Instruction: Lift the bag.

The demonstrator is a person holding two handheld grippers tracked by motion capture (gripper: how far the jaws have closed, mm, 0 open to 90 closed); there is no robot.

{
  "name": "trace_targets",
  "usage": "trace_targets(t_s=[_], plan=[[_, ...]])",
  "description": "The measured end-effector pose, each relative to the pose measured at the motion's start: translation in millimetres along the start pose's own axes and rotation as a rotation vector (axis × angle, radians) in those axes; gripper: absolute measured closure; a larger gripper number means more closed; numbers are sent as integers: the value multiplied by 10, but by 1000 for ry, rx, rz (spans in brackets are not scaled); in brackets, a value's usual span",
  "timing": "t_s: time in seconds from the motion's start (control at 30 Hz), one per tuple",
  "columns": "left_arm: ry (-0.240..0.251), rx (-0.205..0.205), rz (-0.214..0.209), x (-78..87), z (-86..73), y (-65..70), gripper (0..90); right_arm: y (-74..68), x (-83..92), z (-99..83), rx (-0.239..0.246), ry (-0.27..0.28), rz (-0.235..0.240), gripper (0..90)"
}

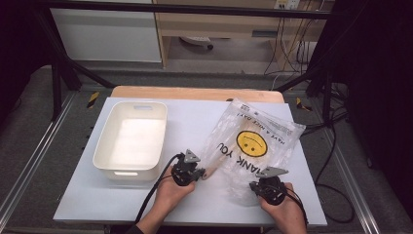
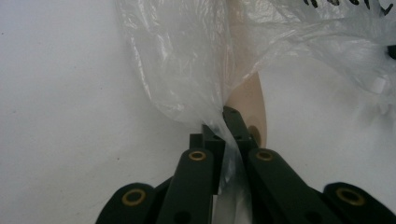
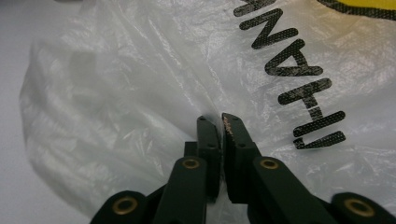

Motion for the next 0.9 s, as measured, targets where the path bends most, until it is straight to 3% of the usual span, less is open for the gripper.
trace_targets(t_s=[0.13,0.2,0.4,0.57,0.9], plan=[[5,15,-8,3,13,1,898,1,-1,19,8,-4,10,900],[15,13,-13,24,45,6,899,-20,5,52,-13,16,46,900],[48,15,-26,90,188,4,900,-43,31,272,-17,82,84,900],[71,35,-48,131,322,3,900,-9,38,426,-43,119,102,900],[83,47,-68,164,483,-24,900,7,69,668,-42,158,124,900]])
Point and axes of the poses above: each handheld gripper's, and its own axes: x roughly backward along the jaws, z roughly out of its top, y roughly to its right, the point moved 5 cm from there along -x, roughly forward along the jaws, and after that the axes turned 8 degrees about y, right-handed, at the moved point
